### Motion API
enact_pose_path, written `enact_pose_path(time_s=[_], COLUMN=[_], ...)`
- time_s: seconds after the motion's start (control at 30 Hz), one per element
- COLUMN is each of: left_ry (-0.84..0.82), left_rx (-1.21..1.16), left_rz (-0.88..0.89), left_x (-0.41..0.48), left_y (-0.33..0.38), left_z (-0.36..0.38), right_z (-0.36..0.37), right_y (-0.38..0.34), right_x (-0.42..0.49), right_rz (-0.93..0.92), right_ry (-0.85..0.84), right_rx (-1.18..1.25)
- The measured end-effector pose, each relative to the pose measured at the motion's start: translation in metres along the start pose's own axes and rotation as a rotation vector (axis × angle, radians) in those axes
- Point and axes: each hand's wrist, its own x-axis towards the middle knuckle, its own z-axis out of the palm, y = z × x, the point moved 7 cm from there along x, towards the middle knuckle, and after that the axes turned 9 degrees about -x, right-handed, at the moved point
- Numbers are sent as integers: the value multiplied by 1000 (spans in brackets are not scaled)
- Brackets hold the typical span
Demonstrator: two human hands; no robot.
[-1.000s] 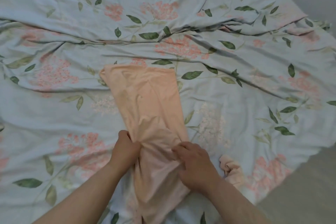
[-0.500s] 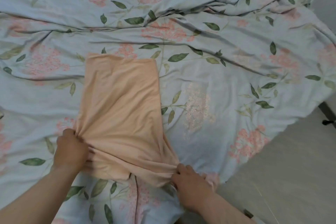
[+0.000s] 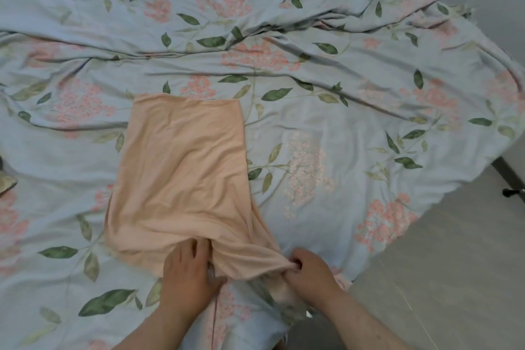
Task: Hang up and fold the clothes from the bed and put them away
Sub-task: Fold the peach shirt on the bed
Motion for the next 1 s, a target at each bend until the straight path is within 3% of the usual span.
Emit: enact_pose_path(time_s=[0.07,0.2,0.3,0.4,0.53,0.6,0.7,0.77,0.87,0.93,1.0], left_ry=[118,-26,14,223,341,366,491,552,393,257,253], left_rx=[22,-22,-17,-21,-34,-42,-119,-206,-364,-327,-245], left_rz=[48,120,147,145,182,187,74,-8,-75,-122,-207], left_x=[21,68,92,122,165,186,204,201,182,168,158], left_y=[2,-1,1,3,5,2,-18,-29,-41,-52,-74], left_z=[-20,-45,-80,-139,-195,-209,-221,-215,-178,-151,-138], right_z=[-24,-81,-114,-143,-161,-167,-173,-160,-139,-136,-137], right_y=[2,6,4,-8,-31,-31,-17,0,10,-3,-28], right_x=[9,32,44,59,82,93,104,109,108,102,94], right_rz=[77,176,175,64,-96,-76,67,195,253,184,70], right_ry=[67,125,143,205,200,240,320,217,49,96,206], right_rx=[245,482,527,331,-215,-365,-363,-293,-276,-308,-305])
